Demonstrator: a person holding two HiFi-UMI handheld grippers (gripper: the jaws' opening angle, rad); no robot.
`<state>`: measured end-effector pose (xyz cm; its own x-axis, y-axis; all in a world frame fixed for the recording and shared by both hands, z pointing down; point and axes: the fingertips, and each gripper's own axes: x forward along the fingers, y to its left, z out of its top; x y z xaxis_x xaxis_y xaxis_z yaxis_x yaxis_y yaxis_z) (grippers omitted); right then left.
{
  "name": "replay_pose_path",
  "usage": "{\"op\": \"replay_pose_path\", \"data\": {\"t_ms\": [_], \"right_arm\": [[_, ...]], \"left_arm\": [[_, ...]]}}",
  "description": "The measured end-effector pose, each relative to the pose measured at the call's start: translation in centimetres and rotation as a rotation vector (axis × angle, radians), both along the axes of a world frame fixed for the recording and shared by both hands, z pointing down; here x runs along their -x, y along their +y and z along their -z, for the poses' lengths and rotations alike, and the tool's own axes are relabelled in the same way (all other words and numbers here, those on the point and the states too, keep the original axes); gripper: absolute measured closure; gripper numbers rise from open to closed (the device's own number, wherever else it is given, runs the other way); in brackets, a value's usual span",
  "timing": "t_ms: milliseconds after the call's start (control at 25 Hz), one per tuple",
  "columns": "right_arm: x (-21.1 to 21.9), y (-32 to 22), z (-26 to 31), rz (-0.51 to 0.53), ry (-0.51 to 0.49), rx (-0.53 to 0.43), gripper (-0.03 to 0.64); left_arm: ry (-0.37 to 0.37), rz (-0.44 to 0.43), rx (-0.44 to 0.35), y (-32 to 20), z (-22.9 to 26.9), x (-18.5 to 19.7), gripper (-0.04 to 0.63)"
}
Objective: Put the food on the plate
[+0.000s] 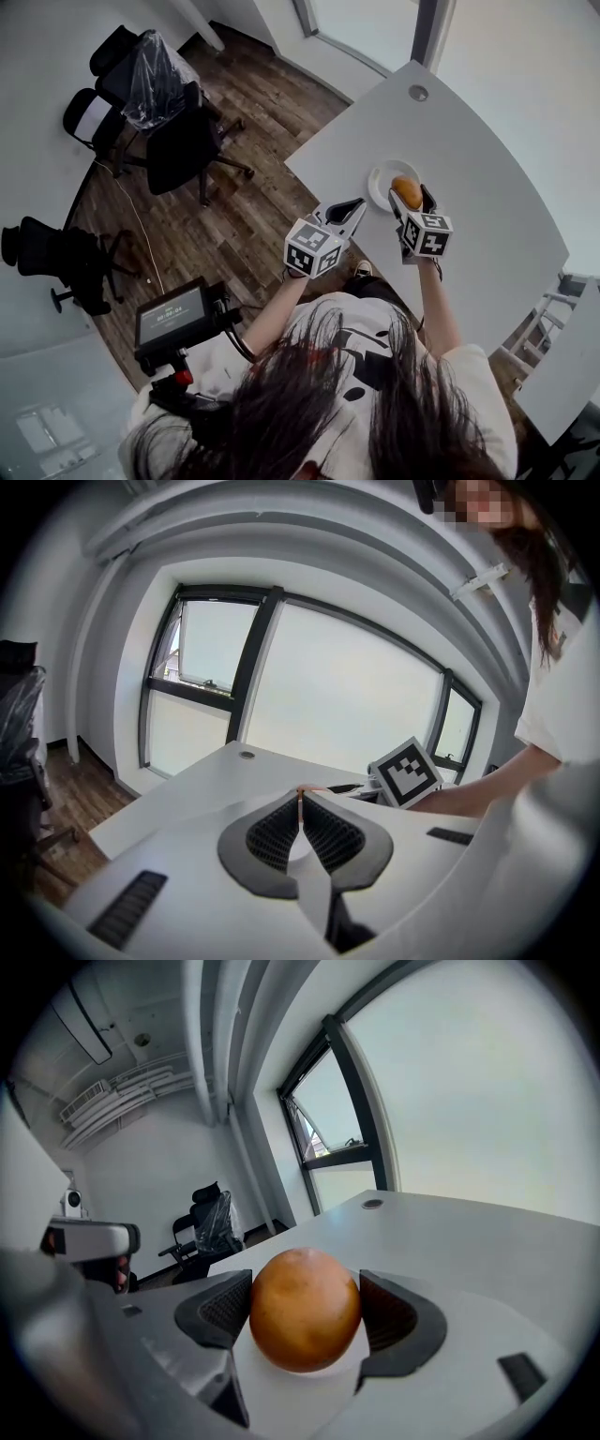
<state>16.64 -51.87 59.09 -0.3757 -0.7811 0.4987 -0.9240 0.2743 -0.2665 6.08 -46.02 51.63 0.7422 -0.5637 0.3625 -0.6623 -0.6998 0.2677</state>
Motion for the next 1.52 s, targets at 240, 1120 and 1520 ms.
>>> {"op": "replay_pose_path", "data": {"t_ms": [240,1120,1520], "right_arm": [[0.9,-1.1,-2.4,0.04,0.049,0.042,0.267],[1.2,-1.0,-5.7,0.075,0.137,0.123,0.267],[0.8,-1.8,-4.9,0.043,0.091,0.102,0.264]], "left_arm": [[-0.006,-0.01,0.013,0.1,-0.1,-0.7,0.58],[-0.018,-0.011,0.023,0.0,-0.6,-0.7,0.58],[-0.027,0.012,0.022,-0.1,-1.3,0.7,0.58]]}}
